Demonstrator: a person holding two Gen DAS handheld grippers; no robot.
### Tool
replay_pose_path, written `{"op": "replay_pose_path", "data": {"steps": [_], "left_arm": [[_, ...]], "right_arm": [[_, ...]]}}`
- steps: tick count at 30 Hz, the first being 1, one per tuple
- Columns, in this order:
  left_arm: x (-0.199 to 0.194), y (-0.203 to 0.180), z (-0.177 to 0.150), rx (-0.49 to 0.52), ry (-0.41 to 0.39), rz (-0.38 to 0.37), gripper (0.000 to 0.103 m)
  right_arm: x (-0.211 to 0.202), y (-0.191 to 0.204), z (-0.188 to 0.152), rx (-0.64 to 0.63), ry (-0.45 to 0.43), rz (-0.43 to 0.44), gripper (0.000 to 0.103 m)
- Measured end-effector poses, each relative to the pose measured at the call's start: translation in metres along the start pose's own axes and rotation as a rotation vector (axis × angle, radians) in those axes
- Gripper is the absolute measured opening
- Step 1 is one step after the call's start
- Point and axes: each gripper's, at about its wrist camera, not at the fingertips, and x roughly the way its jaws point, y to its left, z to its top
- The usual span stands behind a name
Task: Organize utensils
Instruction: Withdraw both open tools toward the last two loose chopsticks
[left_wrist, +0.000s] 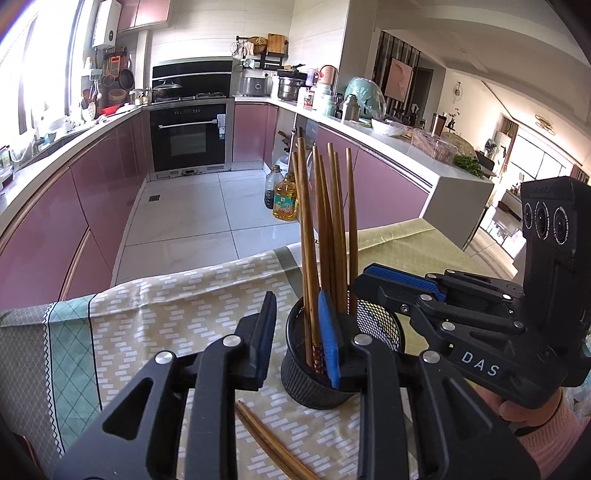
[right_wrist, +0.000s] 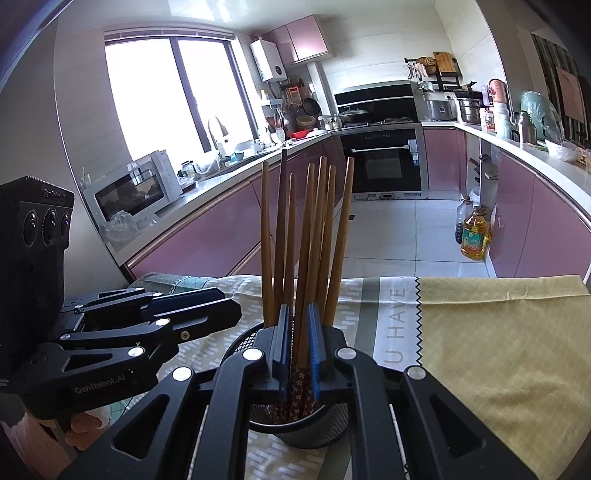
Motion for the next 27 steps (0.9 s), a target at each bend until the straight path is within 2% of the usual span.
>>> {"op": "replay_pose_path", "data": {"steps": [1,3,10,17,21,27], "left_arm": [[-0.002,0.002,-0.001,0.0,-0.007,0.004,0.027],[-0.008,0.002,-0.006,0.001,-0.027,0.025,0.044],[-0.025,0.002,-0.027,0.007,-0.05,0.053,0.051],[-0.045,0.005,-0.052,0.004,-0.07,0.107,0.076],[-0.053,0.01,-0.066,-0.006,-0.067,0.148,0.093],[-0.06,0.019,-0.085,-0.023,-0.052,0.201,0.095]], "right_arm": [[-0.001,0.0,-0.001,0.001,0.0,-0.001,0.016],[-0.005,0.0,-0.003,-0.003,-0.002,-0.002,0.017],[-0.027,0.012,-0.012,-0.051,-0.014,0.02,0.029],[-0.036,0.034,-0.033,-0.124,0.024,0.05,0.042],[-0.03,0.039,-0.05,-0.133,0.07,0.063,0.055],[-0.016,0.042,-0.077,-0.13,0.168,0.073,0.056]]}}
